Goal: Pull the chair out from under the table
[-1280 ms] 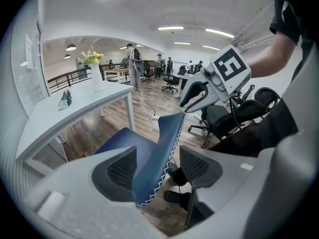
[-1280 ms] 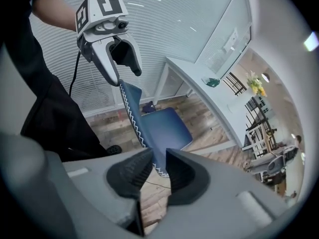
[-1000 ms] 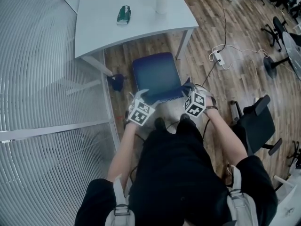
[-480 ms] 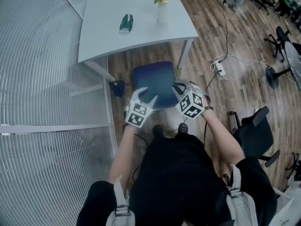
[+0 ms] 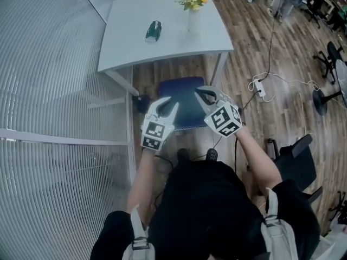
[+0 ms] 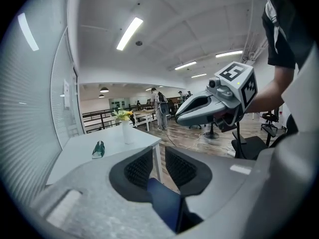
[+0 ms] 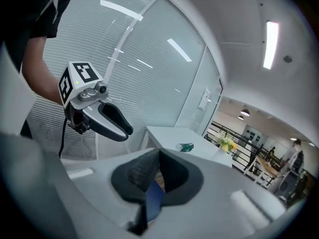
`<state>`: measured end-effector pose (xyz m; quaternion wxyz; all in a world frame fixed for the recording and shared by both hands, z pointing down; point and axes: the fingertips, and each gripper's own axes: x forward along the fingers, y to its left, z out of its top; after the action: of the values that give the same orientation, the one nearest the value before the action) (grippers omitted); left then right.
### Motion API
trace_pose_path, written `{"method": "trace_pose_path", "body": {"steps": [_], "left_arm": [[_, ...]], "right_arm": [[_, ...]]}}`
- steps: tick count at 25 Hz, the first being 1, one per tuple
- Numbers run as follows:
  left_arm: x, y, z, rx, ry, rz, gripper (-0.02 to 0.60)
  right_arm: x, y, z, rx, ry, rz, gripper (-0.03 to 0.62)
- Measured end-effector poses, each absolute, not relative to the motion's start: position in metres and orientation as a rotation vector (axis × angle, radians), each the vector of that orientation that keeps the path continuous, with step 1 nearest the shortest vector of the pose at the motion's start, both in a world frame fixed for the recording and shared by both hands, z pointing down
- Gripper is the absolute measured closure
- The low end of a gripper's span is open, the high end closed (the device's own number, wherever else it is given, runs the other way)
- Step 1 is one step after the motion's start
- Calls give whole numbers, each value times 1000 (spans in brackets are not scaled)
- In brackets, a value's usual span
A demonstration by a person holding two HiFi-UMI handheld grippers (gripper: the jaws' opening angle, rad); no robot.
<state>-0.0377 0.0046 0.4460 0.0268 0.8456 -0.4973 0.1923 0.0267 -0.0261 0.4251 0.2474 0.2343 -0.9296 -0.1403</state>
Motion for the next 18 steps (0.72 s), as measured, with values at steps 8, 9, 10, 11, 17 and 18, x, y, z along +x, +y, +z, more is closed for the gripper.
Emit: {"method": "trace_pose_path", "body": {"steps": [8,9,10,11,17,18], "left_arm": [[-29,5,400,2589,-1614,382,528],[-26,6,397,2589,-1607,369,534],[-23,6,395,2591,-1597,358,540],[-21,7,394,2593,-1587,350,546],[-12,10,390,2586,-1567,329,558],[-10,10,390,2588,-1553,325,563]], "right_arm": [[44,-28,397,689,-2642,-211,592],[47,-27,394,692,-2656,-188,592],[49,-25,391,695,-2671,-163,594],[52,-24,389,700,-2687,-136,594],[70,-23,385,735,-2758,60,594],[72,-23,386,742,-2759,84,594]]}}
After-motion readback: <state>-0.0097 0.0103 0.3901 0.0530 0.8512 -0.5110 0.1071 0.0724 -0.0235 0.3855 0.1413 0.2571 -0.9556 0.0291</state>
